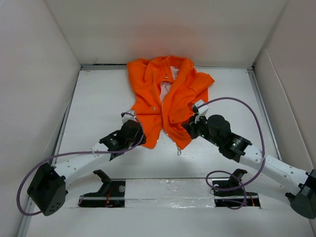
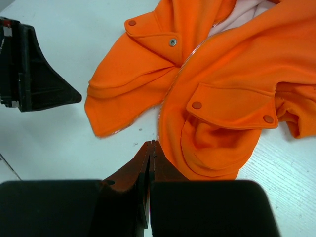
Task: Zip up the jacket
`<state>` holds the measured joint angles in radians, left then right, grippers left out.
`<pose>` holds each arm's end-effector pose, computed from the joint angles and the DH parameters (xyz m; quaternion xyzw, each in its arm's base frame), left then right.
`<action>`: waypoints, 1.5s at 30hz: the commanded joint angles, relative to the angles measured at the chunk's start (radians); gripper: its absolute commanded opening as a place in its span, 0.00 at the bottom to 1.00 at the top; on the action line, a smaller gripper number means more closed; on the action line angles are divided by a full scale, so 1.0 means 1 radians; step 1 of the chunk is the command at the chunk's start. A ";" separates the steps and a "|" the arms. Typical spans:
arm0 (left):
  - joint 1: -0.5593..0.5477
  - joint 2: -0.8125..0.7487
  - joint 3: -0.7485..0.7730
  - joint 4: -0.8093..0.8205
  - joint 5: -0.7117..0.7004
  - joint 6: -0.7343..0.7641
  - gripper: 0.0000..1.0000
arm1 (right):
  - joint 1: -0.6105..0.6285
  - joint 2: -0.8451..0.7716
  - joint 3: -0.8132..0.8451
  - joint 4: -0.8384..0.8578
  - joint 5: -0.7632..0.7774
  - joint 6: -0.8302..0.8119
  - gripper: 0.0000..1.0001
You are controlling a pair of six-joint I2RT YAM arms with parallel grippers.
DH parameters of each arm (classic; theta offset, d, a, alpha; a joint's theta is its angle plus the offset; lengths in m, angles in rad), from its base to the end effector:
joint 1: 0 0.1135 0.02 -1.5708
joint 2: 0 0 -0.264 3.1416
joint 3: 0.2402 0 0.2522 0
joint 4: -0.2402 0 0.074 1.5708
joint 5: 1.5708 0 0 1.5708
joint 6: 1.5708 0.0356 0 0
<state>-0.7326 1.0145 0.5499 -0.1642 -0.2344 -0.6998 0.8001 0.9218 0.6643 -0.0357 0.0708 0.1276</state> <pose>0.1649 -0.1372 0.2177 -0.0385 0.8858 -0.2173 0.4083 0.1533 0.1542 0.2878 -0.2448 0.7643 0.2412 0.5456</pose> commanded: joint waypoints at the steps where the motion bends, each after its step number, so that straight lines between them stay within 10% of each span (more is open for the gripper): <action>1: -0.002 0.050 -0.008 -0.018 0.027 -0.010 0.40 | 0.005 0.002 -0.003 0.071 -0.008 0.000 0.00; 15: -0.002 0.245 0.033 0.058 -0.101 0.026 0.45 | 0.005 0.052 -0.019 0.102 -0.049 -0.006 0.36; 18: -0.002 0.324 0.054 0.100 -0.099 0.046 0.39 | 0.005 0.051 -0.028 0.109 -0.049 -0.006 0.38; 23: -0.011 0.337 0.047 0.216 -0.039 0.017 0.01 | 0.014 0.037 -0.054 0.114 -0.048 0.006 0.48; 26: -0.011 0.245 0.012 0.284 -0.011 -0.059 0.00 | 0.014 0.035 -0.068 0.117 -0.057 0.023 0.52; 28: -0.011 0.134 -0.045 0.363 0.019 -0.113 0.00 | 0.014 0.043 -0.069 0.126 -0.065 0.029 0.45; 29: -0.011 0.090 -0.066 0.383 0.020 -0.148 0.00 | 0.014 0.048 -0.066 0.135 -0.065 0.049 0.18; 31: -0.011 -0.038 -0.146 0.466 0.021 -0.269 0.00 | 0.014 0.060 -0.040 0.137 -0.074 0.063 0.00; 36: -0.011 -0.334 -0.315 0.601 -0.071 -0.469 0.00 | 0.024 0.127 0.038 0.187 -0.167 0.128 0.00; 41: -0.011 -0.531 -0.406 0.707 -0.175 -0.543 0.00 | 0.024 0.222 0.095 0.344 -0.242 0.291 0.72; 45: -0.011 -0.504 -0.421 0.823 -0.180 -0.501 0.00 | 0.033 0.288 0.113 0.425 -0.316 0.386 0.97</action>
<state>-0.7399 0.5003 0.1383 0.4652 -0.3782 -1.1893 0.8185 1.1896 0.7280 0.2501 -0.1646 0.4030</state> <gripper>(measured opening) 0.037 0.949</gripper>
